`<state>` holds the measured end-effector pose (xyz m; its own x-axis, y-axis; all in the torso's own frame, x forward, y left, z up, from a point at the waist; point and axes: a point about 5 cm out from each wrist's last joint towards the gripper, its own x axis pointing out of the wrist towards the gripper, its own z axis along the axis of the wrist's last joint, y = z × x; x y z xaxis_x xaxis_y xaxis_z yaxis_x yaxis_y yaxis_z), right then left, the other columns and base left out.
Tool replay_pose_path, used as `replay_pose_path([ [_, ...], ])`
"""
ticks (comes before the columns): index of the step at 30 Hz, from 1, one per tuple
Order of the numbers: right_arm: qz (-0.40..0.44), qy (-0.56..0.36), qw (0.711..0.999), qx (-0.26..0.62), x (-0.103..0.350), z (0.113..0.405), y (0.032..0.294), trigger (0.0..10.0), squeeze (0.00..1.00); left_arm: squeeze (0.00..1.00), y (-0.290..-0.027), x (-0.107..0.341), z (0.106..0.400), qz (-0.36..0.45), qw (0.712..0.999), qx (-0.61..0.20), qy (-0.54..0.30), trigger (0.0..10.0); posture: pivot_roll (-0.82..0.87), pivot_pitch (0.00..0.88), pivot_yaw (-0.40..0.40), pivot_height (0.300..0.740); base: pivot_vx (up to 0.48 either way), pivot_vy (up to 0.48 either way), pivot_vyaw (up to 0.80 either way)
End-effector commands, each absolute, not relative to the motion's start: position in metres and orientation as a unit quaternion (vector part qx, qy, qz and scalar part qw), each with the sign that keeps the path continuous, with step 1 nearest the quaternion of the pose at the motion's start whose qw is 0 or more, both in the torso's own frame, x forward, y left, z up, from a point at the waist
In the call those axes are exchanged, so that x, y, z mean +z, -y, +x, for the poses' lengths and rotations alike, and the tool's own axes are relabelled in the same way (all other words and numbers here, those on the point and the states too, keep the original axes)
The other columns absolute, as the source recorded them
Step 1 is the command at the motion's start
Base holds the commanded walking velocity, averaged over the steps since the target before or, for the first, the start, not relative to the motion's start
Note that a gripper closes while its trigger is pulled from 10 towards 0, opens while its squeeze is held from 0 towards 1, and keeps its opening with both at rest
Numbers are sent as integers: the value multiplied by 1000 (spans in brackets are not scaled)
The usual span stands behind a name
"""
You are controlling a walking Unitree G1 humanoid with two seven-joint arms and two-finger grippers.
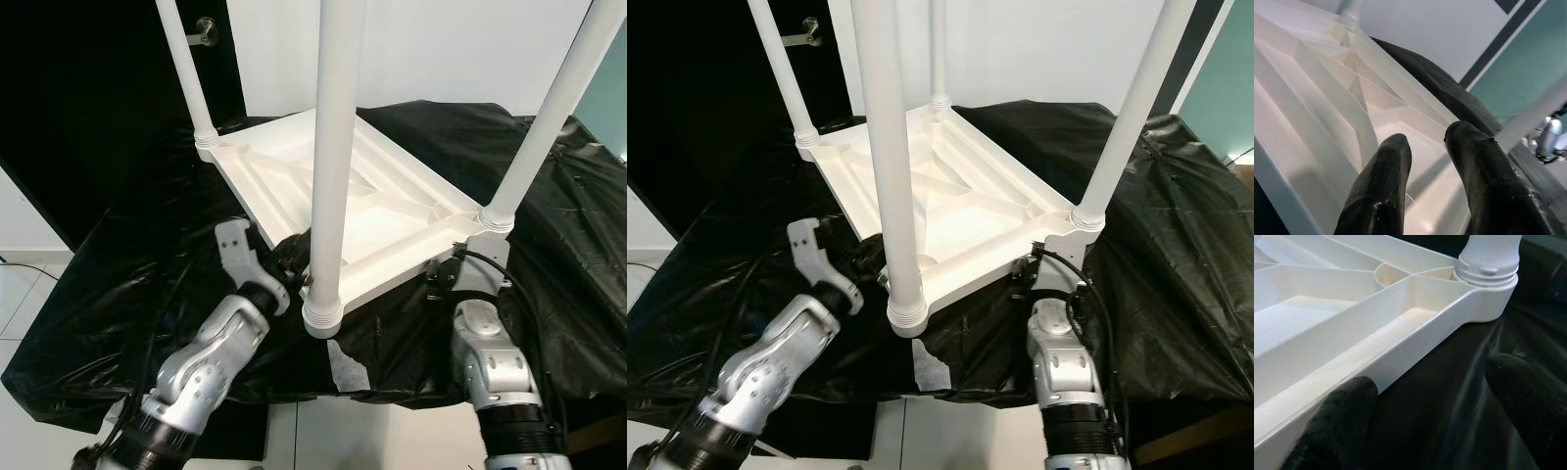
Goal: Building children table
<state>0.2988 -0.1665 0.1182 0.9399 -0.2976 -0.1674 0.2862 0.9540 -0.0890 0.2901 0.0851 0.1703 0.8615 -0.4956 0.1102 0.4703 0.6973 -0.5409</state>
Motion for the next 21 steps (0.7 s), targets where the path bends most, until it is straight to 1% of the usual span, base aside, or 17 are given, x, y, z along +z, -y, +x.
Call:
replay_pose_path([
  [1, -29, -103, 981, -160, 115, 293, 164, 10000, 0, 0, -72, 183, 266, -243, 729, -632, 102, 10000, -92, 0, 12, 740, 0, 0, 0],
  [2, -29, -103, 981, -160, 115, 293, 164, 10000, 0, 0, -72, 183, 266, -243, 729, -632, 102, 10000, -92, 0, 12, 740, 0, 0, 0],
  [5, -30, -118, 972, -200, 110, 282, 172, 10000, 0, 0, -81, 178, 283, -229, 752, -611, 97, 10000, -102, 0, 18, 740, 0, 0, 0],
  [7, -31, -123, 967, -219, 108, 277, 177, 10000, 0, 0, -84, 178, 289, -226, 759, -603, 97, 10000, -105, 0, 21, 740, 0, 0, 0],
  [10, -32, -122, 964, -233, 108, 275, 181, 10000, 0, 0, -85, 180, 293, -227, 757, -604, 101, 10000, -108, 0, 24, 740, 0, 0, 0],
  [12, -31, -118, 960, -251, 108, 274, 187, 10000, 0, 0, -84, 186, 295, -236, 751, -606, 115, 10000, -108, 0, 26, 740, 0, 0, 0],
  [14, -31, -120, 954, -272, 110, 274, 194, 10000, 0, 0, -83, 196, 294, -274, 720, -623, 135, 10000, -108, 0, 24, 740, 0, 0, 0],
  [15, -31, -120, 954, -272, 110, 274, 194, 10000, 0, 0, -83, 196, 294, -274, 720, -623, 135, 10000, -108, 0, 24, 740, 0, 0, 0],
  [16, -34, -120, 953, -277, 110, 274, 195, 10000, 0, 0, -82, 201, 291, -289, 703, -633, 146, 10000, -108, 0, 24, 740, 0, 0, 0],
  [17, -35, -123, 949, -287, 111, 275, 198, 10000, 0, 0, -79, 210, 286, -309, 669, -657, 161, 10000, -105, 0, 21, 740, 0, 0, 0],
  [18, -35, -123, 949, -287, 111, 275, 198, 10000, 0, 0, -79, 210, 286, -309, 669, -657, 161, 10000, -105, 0, 21, 740, 0, 0, 0],
  [19, -35, -127, 947, -292, 110, 275, 200, 10000, 0, 0, -77, 214, 282, -317, 651, -671, 162, 10000, -104, 0, 19, 740, 0, 0, 0],
  [20, -35, -127, 947, -292, 110, 275, 200, 10000, 0, 0, -77, 214, 282, -317, 651, -671, 162, 10000, -104, 0, 19, 740, 0, 0, 0],
  [21, -35, -130, 946, -295, 109, 275, 201, 10000, 0, 0, -76, 216, 279, -319, 637, -682, 163, 10000, -104, 0, 19, 740, 0, 0, 0],
])
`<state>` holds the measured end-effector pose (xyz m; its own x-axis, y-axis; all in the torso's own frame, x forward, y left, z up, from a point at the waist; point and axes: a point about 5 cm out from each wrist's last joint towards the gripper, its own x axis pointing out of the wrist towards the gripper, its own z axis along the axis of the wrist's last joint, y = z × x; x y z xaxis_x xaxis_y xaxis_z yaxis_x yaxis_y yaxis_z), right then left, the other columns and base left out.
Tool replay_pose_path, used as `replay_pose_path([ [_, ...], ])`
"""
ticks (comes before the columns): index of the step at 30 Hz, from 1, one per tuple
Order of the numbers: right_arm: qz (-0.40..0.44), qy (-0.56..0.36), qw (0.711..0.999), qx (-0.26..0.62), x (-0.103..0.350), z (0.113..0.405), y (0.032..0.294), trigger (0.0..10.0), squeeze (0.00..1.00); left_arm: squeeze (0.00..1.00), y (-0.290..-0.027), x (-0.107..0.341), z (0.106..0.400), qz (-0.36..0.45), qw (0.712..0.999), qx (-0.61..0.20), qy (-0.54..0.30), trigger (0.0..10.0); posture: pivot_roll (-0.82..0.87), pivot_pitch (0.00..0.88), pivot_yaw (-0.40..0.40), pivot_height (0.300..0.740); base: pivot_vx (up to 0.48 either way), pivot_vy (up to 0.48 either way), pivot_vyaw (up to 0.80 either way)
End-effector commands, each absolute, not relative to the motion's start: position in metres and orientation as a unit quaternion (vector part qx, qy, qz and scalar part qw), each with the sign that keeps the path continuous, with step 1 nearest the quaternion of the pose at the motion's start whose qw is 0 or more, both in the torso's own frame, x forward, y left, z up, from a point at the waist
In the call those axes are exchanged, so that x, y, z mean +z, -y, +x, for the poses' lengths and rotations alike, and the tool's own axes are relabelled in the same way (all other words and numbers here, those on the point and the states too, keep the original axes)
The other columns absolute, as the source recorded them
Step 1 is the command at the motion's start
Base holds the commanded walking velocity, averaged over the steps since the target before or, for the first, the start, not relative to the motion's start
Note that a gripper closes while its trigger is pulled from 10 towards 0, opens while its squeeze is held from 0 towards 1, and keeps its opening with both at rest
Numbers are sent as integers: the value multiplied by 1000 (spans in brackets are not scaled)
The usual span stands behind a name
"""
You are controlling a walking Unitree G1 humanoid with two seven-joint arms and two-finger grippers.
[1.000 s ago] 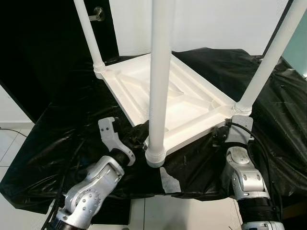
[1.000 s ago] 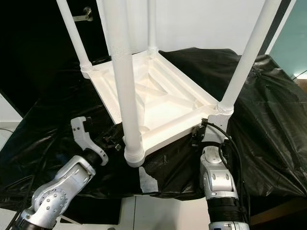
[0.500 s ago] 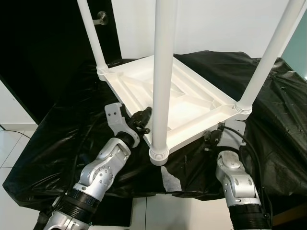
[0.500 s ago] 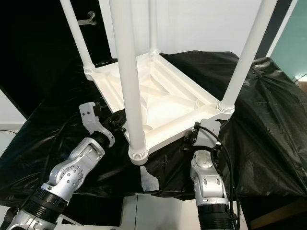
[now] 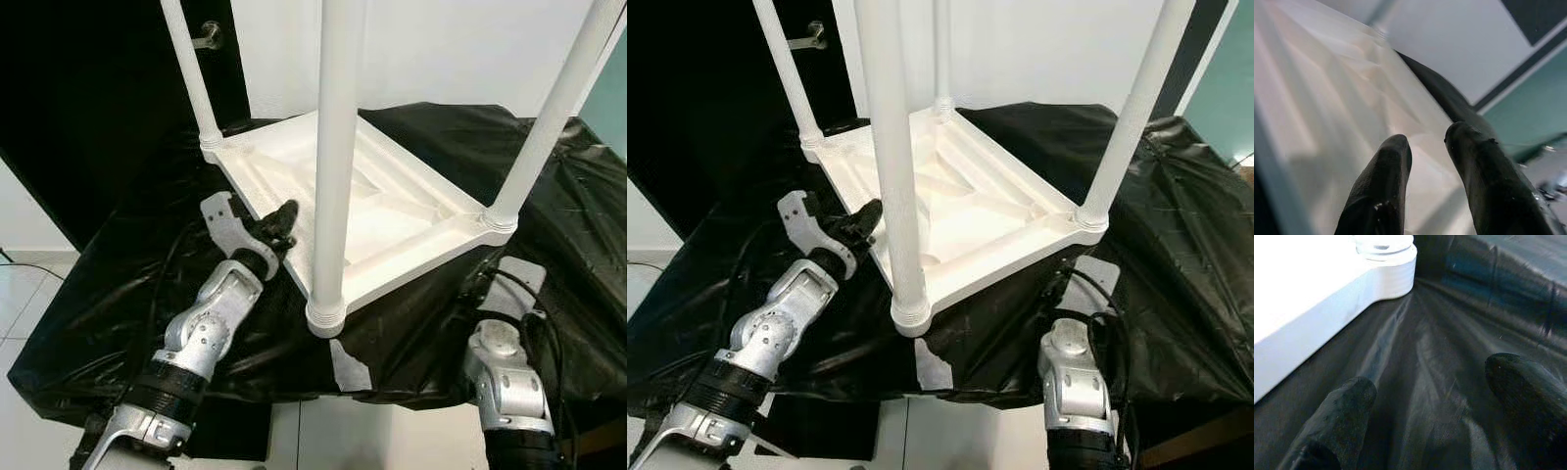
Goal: Building children table
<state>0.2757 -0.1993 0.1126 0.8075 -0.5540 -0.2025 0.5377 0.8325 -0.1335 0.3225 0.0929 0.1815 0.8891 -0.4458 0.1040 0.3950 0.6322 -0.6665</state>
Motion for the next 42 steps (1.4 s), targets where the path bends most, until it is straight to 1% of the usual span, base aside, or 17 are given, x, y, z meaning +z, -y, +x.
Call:
replay_pose_path([
  [1, -35, -130, 946, -295, 109, 275, 201, 10000, 0, 0, -76, 216, 279, -319, 637, -682, 163, 10000, -104, 0, 19, 740, 0, 0, 0],
  [4, -32, -133, 939, -315, 109, 275, 209, 10000, 0, 0, -68, 231, 263, -311, 590, -722, 183, 10000, -98, 0, 15, 740, 0, 0, 0],
  [5, -31, -131, 939, -317, 110, 275, 211, 10000, 0, 0, -67, 235, 260, -310, 582, -729, 187, 10000, -98, 0, 15, 740, 0, 0, 0],
  [6, -31, -131, 939, -317, 110, 275, 211, 10000, 0, 0, -67, 235, 260, -310, 582, -729, 187, 10000, -98, 0, 15, 740, 0, 0, 0],
  [10, -29, -121, 939, -322, 114, 279, 217, 10000, 0, 0, -65, 240, 253, -309, 567, -740, 189, 10000, -103, 0, 22, 740, 0, 0, 0],
  [12, -29, -110, 944, -311, 119, 287, 221, 10000, 0, 0, -63, 242, 246, -311, 554, -750, 184, 10000, -102, 0, 23, 740, 0, 0, 0],
  [14, -31, -106, 945, -307, 121, 289, 223, 10000, 0, 0, -62, 243, 243, -310, 550, -753, 182, 10000, -102, 0, 23, 740, 0, 0, 0],
  [16, -44, -96, 953, -283, 126, 298, 227, 10000, 0, 0, -60, 245, 236, -318, 535, -762, 181, 10000, -103, 0, 25, 740, 0, 0, 0],
  [21, -55, -89, 962, -252, 131, 308, 229, 10000, 0, 0, -58, 248, 228, -325, 523, -767, 181, 10000, -102, 0, 25, 740, 0, 0, 0],
  [23, -68, -88, 969, -219, 134, 318, 230, 10000, 0, 0, -55, 249, 221, -337, 513, -769, 180, 10000, -102, 0, 24, 740, 0, 0, 0],
  [28, -75, -98, 974, -192, 134, 326, 231, 10000, 0, 0, -54, 250, 216, -348, 506, -768, 179, 10000, -97, 0, 21, 740, 0, 0, 0],
  [29, -74, -106, 976, -173, 132, 331, 230, 10000, 0, 0, -53, 250, 214, -350, 506, -768, 180, 10000, -94, 0, 18, 740, 0, 0, 0],
  [33, -84, -130, 980, -122, 126, 342, 223, 10000, 0, 0, -53, 252, 212, -354, 509, -763, 182, 10000, -87, 0, 16, 740, 0, 0, 0],
  [37, -86, -136, 981, -106, 123, 344, 221, 10000, 0, 0, -54, 252, 212, -355, 511, -761, 183, 10000, -87, 0, 16, 740, 0, 0, 0],
  [39, -80, -144, 986, -38, 114, 349, 206, 10000, 0, 0, -55, 255, 210, -355, 517, -755, 188, 10000, -75, 0, 16, 740, 0, 0, 0],
  [40, -80, -144, 986, -38, 114, 349, 206, 10000, 0, 0, -55, 255, 210, -355, 517, -755, 188, 10000, -75, 0, 16, 740, 0, 0, 0],
  [42, -47, -149, 987, 29, 106, 351, 190, 10000, 0, 0, -57, 258, 207, -351, 524, -752, 193, 10000, -68, 0, 18, 740, 0, 0, 0],
])
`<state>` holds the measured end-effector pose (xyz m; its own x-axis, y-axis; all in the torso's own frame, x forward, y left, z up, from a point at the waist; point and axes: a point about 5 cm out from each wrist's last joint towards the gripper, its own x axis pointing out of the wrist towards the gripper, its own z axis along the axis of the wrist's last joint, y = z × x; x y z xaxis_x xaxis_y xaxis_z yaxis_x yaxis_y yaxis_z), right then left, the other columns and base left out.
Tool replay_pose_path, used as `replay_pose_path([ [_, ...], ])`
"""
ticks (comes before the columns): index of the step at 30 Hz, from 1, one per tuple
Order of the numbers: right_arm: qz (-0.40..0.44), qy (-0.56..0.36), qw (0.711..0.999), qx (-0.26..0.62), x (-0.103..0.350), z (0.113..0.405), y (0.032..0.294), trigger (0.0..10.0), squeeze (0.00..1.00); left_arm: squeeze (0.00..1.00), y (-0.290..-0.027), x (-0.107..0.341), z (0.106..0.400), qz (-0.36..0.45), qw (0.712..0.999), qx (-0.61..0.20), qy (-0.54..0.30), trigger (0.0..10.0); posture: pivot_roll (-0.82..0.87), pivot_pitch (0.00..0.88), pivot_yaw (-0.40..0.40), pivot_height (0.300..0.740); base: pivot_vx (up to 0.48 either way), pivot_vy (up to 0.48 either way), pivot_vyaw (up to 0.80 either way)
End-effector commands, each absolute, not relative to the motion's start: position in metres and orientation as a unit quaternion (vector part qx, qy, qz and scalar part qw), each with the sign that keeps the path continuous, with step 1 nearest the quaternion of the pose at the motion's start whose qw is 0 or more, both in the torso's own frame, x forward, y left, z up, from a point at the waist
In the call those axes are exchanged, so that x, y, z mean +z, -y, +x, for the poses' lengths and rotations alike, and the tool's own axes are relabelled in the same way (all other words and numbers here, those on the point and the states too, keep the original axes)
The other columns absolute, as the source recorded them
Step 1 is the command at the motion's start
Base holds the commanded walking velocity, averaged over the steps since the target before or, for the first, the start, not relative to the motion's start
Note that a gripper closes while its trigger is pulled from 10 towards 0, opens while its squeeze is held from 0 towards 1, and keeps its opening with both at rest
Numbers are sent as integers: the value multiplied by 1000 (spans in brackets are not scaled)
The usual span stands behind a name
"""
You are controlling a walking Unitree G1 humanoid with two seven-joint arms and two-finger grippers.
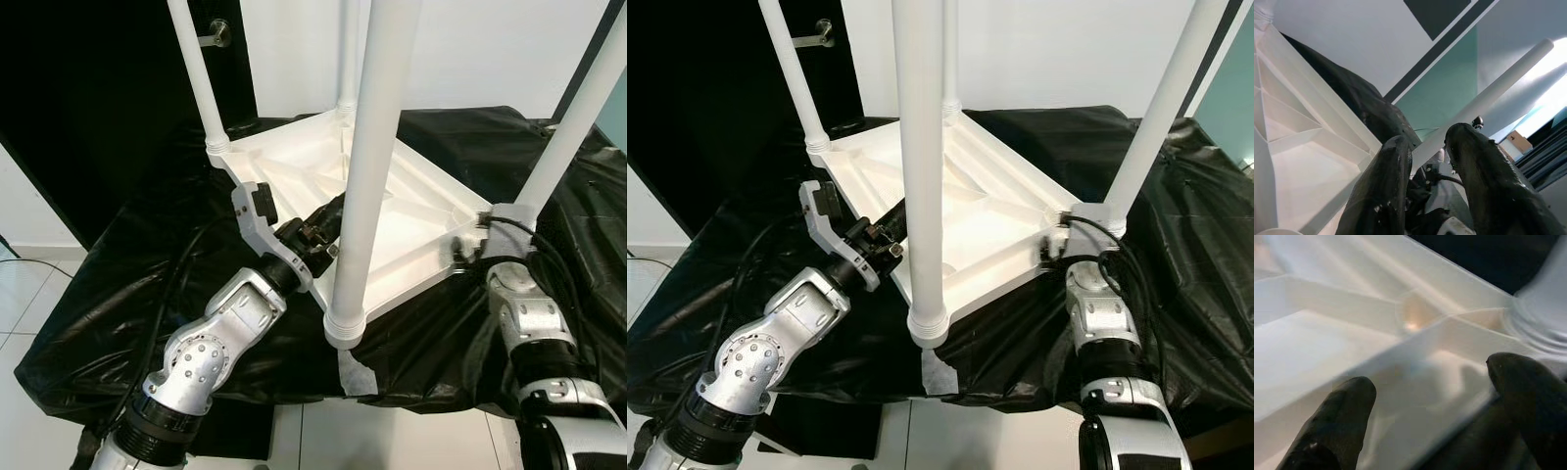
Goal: Building children table
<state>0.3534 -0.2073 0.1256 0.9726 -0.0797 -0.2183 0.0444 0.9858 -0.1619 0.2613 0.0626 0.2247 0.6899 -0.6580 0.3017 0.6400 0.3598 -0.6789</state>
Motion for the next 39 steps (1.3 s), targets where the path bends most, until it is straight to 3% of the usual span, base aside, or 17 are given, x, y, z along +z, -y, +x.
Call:
replay_pose_path([
  [1, -47, -149, 987, 29, 106, 351, 190, 10000, 0, 0, -57, 258, 207, -351, 524, -752, 193, 10000, -68, 0, 18, 740, 0, 0, 0],
  [14, -31, -150, 983, 99, 110, 370, 174, 10000, 0, 0, -61, 263, 200, -349, 542, -738, 202, 10000, -44, 0, 22, 740, 0, 0, 0],
  [22, -87, -139, 969, 185, 127, 384, 150, 10000, 0, 0, -60, 266, 197, -357, 548, -726, 213, 10000, -31, 0, 21, 740, 0, 0, 0],
  [27, -140, -103, 943, 283, 137, 386, 116, 10000, 0, 0, -59, 266, 193, -356, 553, -722, 217, 10000, -18, 0, 24, 740, 0, 0, 0],
  [34, -157, -79, 944, 280, 143, 388, 118, 10000, 0, 0, -57, 265, 194, -348, 563, -718, 215, 10000, -26, 0, 31, 740, 0, 0, 0],
  [37, -167, -67, 949, 258, 146, 389, 129, 10000, 0, 0, -56, 261, 199, -332, 580, -713, 210, 10000, -33, 0, 34, 740, 0, 0, 0],
  [39, -178, -44, 958, 220, 151, 390, 144, 10000, 0, 0, -56, 257, 209, -310, 611, -699, 205, 10000, -45, 0, 41, 740, 0, 0, 0],
])
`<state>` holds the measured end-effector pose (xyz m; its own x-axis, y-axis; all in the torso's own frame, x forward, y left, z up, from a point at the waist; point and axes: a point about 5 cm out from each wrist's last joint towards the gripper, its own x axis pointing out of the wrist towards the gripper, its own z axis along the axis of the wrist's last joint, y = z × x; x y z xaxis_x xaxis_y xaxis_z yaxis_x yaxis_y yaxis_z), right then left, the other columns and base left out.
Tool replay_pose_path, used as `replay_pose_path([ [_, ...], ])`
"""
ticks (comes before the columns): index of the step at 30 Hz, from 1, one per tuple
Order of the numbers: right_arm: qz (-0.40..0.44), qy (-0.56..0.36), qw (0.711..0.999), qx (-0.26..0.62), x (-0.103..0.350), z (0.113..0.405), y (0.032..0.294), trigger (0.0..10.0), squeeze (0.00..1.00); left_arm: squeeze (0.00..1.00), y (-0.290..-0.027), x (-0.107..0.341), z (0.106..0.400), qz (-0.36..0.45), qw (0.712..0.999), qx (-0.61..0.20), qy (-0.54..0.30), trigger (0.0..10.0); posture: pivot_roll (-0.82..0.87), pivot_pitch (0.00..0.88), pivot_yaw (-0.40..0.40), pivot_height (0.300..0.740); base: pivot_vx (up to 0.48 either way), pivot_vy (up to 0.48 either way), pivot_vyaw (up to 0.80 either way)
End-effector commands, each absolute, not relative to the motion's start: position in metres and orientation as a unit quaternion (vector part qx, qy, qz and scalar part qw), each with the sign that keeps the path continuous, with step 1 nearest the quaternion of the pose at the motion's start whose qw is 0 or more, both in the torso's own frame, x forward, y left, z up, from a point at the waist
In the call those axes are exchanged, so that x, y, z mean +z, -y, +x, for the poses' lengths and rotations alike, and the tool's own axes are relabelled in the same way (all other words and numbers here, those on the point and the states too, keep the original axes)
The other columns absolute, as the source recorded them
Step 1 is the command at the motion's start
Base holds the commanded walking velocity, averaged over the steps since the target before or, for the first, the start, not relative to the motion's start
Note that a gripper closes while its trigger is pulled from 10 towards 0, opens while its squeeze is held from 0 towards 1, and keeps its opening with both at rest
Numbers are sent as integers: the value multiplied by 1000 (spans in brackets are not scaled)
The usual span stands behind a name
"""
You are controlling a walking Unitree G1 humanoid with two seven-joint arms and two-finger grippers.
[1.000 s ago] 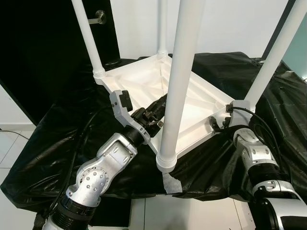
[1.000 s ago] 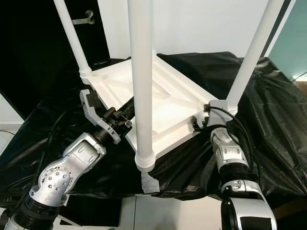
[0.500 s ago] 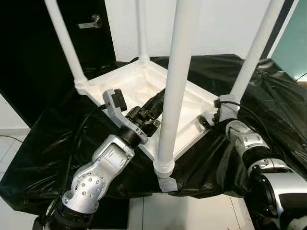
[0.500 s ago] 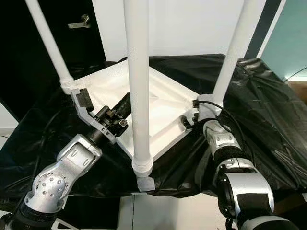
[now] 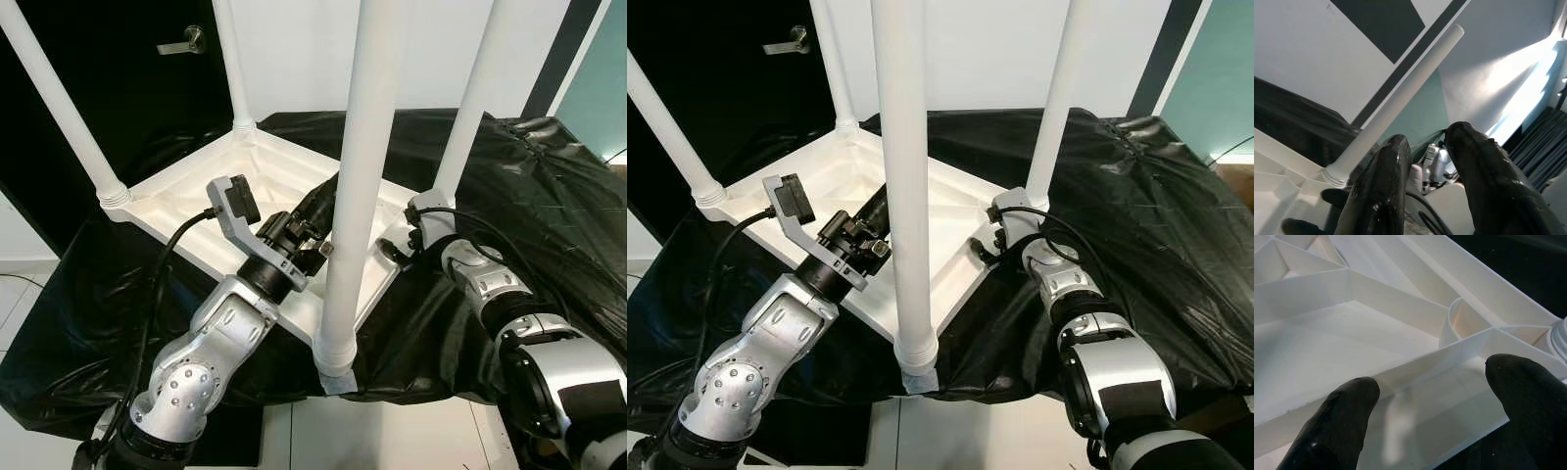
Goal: Building children table
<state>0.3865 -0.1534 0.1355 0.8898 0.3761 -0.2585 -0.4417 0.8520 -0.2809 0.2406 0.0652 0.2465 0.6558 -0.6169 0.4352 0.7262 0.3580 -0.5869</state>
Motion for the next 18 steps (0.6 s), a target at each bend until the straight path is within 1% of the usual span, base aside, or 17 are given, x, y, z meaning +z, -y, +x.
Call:
replay_pose_path([
  [1, -183, -28, 965, 188, 154, 389, 157, 10000, 0, 0, -58, 254, 218, -291, 637, -684, 204, 10000, -50, 0, 45, 740, 0, 0, 0],
  [2, -183, -28, 965, 188, 154, 389, 157, 10000, 0, 0, -58, 254, 218, -291, 637, -684, 204, 10000, -50, 0, 45, 740, 0, 0, 0],
  [3, -187, -18, 968, 166, 157, 389, 166, 10000, 0, 0, -60, 253, 224, -279, 653, -673, 204, 10000, -50, 0, 45, 740, 0, 0, 0],
  [4, -187, -18, 968, 166, 157, 389, 166, 10000, 0, 0, -60, 253, 224, -279, 653, -673, 204, 10000, -50, 0, 45, 740, 0, 0, 0],
  [5, -181, -3, 972, 150, 160, 387, 174, 10000, 0, 0, -62, 251, 229, -261, 671, -663, 204, 10000, -56, 0, 49, 740, 0, 0, 0],
  [6, -181, -3, 972, 150, 160, 387, 174, 10000, 0, 0, -62, 251, 229, -261, 671, -663, 204, 10000, -56, 0, 49, 740, 0, 0, 0],
  [8, -168, 36, 979, 114, 165, 379, 188, 10000, 0, 0, -72, 244, 239, -222, 705, -643, 201, 10000, -73, 0, 59, 740, 0, 0, 0],
  [9, -168, 36, 979, 114, 165, 379, 188, 10000, 0, 0, -72, 244, 239, -222, 705, -643, 201, 10000, -73, 0, 59, 740, 0, 0, 0],
  [10, -155, 56, 982, 94, 167, 373, 195, 10000, 0, 0, -79, 240, 245, -203, 724, -629, 199, 10000, -74, 0, 59, 740, 0, 0, 0],
  [12, -134, 77, 986, 68, 168, 362, 201, 10000, 0, 0, -91, 234, 254, -172, 751, -607, 195, 10000, -80, 0, 61, 740, 0, 0, 0],
  [13, -130, 83, 986, 61, 168, 359, 202, 10000, 0, 0, -94, 232, 256, -160, 760, -599, 195, 10000, -82, 0, 59, 740, 0, 0, 0],
  [14, -130, 83, 986, 61, 168, 359, 202, 10000, 0, 0, -94, 232, 256, -160, 760, -599, 195, 10000, -82, 0, 59, 740, 0, 0, 0],
  [15, -124, 84, 987, 58, 167, 354, 201, 10000, 0, 0, -99, 228, 258, -147, 768, -594, 188, 10000, -86, 0, 59, 740, 0, 0, 0],
  [16, -124, 84, 987, 58, 167, 354, 201, 10000, 0, 0, -99, 228, 258, -147, 768, -594, 188, 10000, -86, 0, 59, 740, 0, 0, 0],
  [17, -117, 85, 988, 55, 165, 349, 200, 10000, 0, 0, -105, 222, 259, -126, 778, -588, 180, 10000, -89, 0, 58, 740, 0, 0, 0],
  [18, -117, 85, 988, 55, 165, 349, 200, 10000, 0, 0, -105, 222, 259, -126, 778, -588, 180, 10000, -89, 0, 58, 740, 0, 0, 0],
])
